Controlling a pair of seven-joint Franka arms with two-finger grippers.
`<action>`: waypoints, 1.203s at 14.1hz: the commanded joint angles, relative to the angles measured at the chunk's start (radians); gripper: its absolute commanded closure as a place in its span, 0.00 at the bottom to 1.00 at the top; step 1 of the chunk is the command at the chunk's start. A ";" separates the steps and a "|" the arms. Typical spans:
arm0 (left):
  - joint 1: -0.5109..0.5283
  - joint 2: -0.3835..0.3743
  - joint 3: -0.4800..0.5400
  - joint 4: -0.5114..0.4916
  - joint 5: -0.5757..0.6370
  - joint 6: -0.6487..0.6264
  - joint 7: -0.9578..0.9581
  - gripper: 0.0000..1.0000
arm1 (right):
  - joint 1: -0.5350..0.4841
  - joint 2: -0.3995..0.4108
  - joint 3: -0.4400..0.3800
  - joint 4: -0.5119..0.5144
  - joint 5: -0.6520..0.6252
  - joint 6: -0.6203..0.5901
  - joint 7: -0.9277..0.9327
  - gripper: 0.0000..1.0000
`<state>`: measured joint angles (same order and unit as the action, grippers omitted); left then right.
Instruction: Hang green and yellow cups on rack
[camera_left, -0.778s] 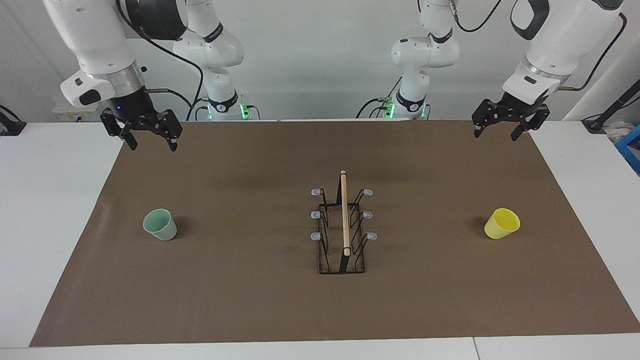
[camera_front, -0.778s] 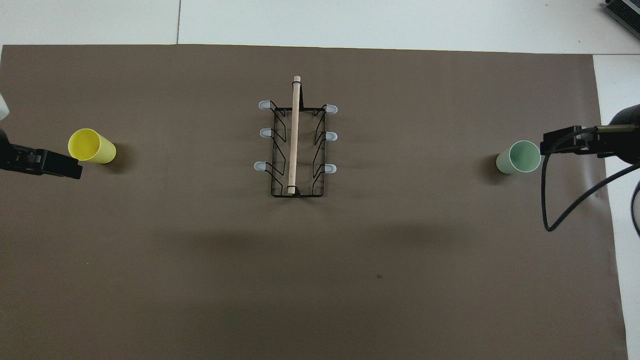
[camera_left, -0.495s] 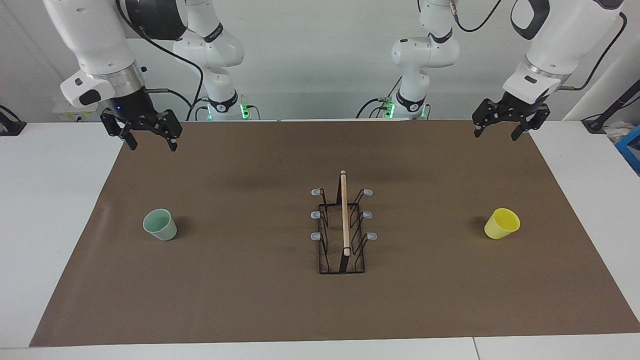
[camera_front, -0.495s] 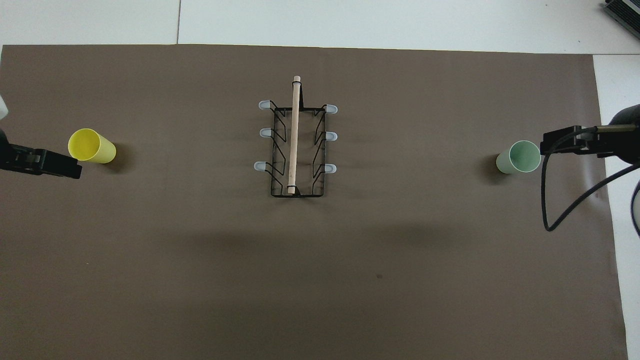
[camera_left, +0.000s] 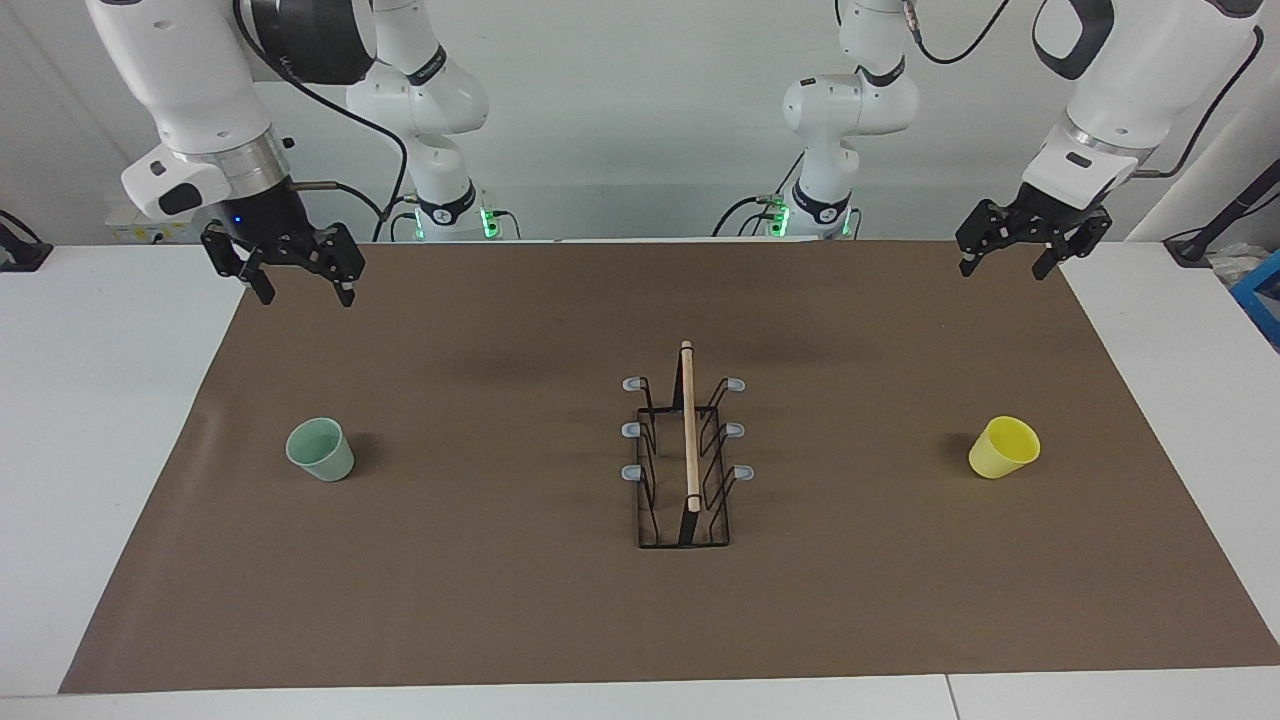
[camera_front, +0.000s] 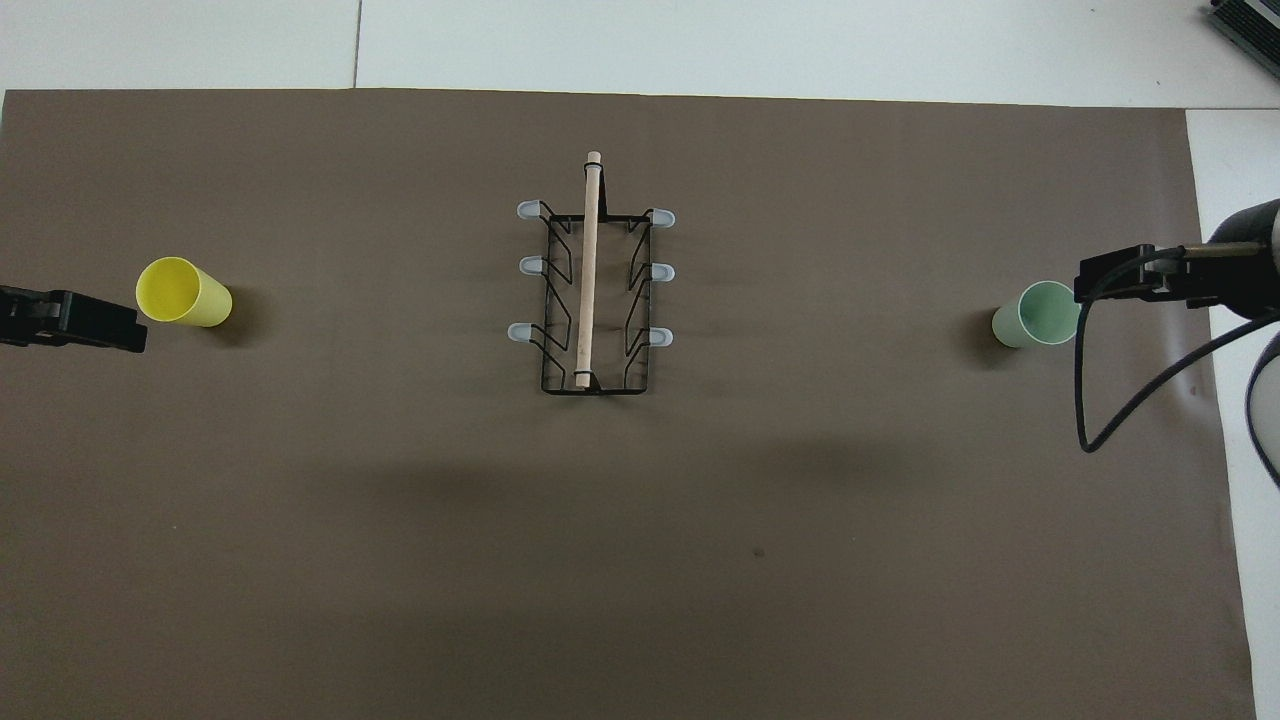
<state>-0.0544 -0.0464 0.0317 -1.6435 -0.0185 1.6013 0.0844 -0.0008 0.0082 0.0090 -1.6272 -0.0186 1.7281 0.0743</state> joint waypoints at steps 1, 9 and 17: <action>0.007 -0.015 -0.001 -0.010 0.002 0.003 -0.078 0.00 | 0.017 0.042 0.006 0.009 -0.026 0.037 0.015 0.00; 0.017 -0.010 0.004 -0.035 -0.005 0.051 -0.241 0.00 | 0.077 0.055 0.006 -0.100 -0.312 0.048 -0.419 0.00; 0.028 0.104 0.095 0.019 -0.104 0.060 -0.448 0.00 | 0.200 0.050 0.005 -0.194 -0.583 -0.019 -0.556 0.00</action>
<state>-0.0297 0.0005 0.0815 -1.6569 -0.0629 1.6494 -0.3082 0.2169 0.0764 0.0168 -1.7991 -0.5814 1.7154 -0.4187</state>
